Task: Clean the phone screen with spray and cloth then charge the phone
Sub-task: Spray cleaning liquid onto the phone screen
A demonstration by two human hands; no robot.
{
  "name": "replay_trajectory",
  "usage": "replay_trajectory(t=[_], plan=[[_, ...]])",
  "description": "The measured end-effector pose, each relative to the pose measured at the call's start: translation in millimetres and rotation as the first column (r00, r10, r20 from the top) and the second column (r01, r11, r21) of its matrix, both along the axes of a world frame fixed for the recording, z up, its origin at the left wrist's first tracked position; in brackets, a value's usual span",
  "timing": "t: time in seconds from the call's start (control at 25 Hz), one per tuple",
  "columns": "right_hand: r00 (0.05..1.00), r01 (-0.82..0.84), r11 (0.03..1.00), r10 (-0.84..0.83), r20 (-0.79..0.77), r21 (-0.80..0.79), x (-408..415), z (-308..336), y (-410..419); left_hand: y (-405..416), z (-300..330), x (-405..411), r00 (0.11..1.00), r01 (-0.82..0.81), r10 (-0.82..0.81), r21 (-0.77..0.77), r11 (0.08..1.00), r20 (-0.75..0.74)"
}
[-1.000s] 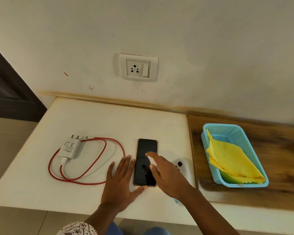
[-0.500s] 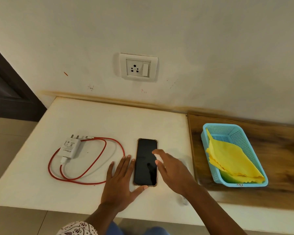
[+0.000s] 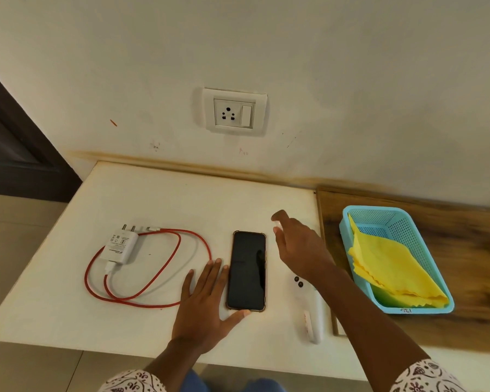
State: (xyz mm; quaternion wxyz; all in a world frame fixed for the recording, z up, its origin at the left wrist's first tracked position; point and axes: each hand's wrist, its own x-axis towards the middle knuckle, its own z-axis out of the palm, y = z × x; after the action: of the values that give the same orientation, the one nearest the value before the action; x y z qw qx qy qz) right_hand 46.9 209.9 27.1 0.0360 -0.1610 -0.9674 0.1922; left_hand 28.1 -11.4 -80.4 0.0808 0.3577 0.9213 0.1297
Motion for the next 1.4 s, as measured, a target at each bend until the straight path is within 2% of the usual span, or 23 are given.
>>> replay_trajectory(t=[0.28,0.4,0.48,0.56,0.6,0.68,0.8,0.92,0.96,1.04,1.12,1.4], plan=[[0.997,-0.030,0.998,0.026,-0.079,-0.055,-9,4,-1,0,-1,0,1.000,-0.002,0.002,-0.005,1.000,0.003],[0.995,0.014,0.967,-0.039,-0.094,-0.254,-10,3,-2,0,-2,1,1.000,-0.003,0.003,0.002,1.000,-0.018],[0.993,0.071,0.870,-0.110,-0.051,-0.487,-13,5,-1,0,-2,1,1.000,-0.001,0.001,-0.005,1.000,-0.021],[0.989,0.098,0.716,-0.146,-0.011,-0.691,-15,7,3,0,0,1,1.000,-0.004,0.004,-0.001,1.000,-0.020],[0.989,0.103,0.651,-0.145,0.009,-0.752,-15,9,4,0,0,1,1.000,-0.005,0.005,0.004,1.000,-0.021],[0.992,0.111,0.599,-0.117,0.051,-0.793,-13,11,6,0,2,1,1.000,-0.003,0.003,0.009,1.000,-0.024],[0.988,0.153,0.645,-0.078,0.135,-0.749,-9,7,6,-1,2,1,1.000,-0.001,0.001,0.007,1.000,-0.015],[0.955,0.291,0.600,-0.140,0.260,-0.745,-7,0,5,0,2,1,1.000,-0.004,0.004,0.004,1.000,-0.013],[0.949,0.311,0.630,-0.157,0.275,-0.711,-6,-2,3,0,2,1,1.000,-0.003,0.003,0.001,1.000,-0.008],[0.963,0.243,0.800,-0.132,0.235,-0.548,-5,-5,1,0,2,1,1.000,-0.001,0.001,-0.006,1.000,-0.004],[0.981,0.148,0.904,-0.082,0.178,-0.401,-5,-5,-2,0,2,1,1.000,-0.001,0.001,-0.009,1.000,-0.005],[0.995,0.054,0.937,-0.022,0.095,-0.346,18,-10,-20,-1,0,1,1.000,0.000,-0.001,-0.012,1.000,-0.019]])
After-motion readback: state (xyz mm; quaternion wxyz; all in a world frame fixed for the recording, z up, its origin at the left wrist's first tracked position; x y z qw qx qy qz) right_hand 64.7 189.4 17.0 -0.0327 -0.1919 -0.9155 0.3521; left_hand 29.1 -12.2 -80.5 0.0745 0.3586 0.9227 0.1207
